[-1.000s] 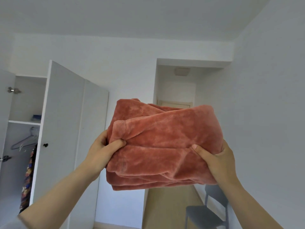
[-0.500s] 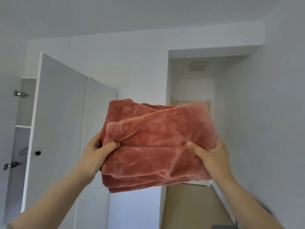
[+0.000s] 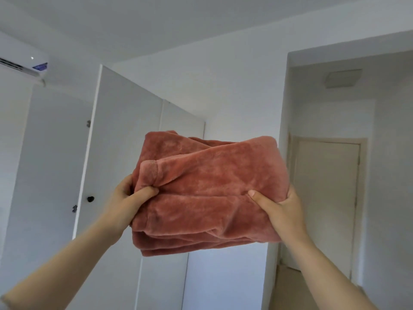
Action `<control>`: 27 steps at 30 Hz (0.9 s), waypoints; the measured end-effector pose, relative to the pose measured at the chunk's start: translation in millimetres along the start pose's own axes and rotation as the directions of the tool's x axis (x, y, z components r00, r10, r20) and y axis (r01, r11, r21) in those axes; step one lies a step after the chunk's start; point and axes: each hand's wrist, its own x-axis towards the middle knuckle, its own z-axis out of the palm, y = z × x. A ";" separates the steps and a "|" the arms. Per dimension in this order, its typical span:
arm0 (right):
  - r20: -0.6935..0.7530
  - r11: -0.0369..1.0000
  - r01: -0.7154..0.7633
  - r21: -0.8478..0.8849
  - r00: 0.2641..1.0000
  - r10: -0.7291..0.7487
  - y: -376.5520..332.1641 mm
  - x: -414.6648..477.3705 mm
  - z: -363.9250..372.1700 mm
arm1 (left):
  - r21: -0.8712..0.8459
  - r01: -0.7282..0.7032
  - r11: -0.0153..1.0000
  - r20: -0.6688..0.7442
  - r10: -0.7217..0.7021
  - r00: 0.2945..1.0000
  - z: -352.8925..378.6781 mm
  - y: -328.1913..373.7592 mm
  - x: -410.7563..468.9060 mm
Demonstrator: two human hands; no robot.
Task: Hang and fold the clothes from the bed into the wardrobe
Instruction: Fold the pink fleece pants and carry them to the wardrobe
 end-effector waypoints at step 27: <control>0.435 0.917 -0.025 0.399 0.885 -0.165 93.2 60.0 439.9 | 0.348 0.157 0.924 -0.601 0.091 0.794 -257.2 -97.2 102.2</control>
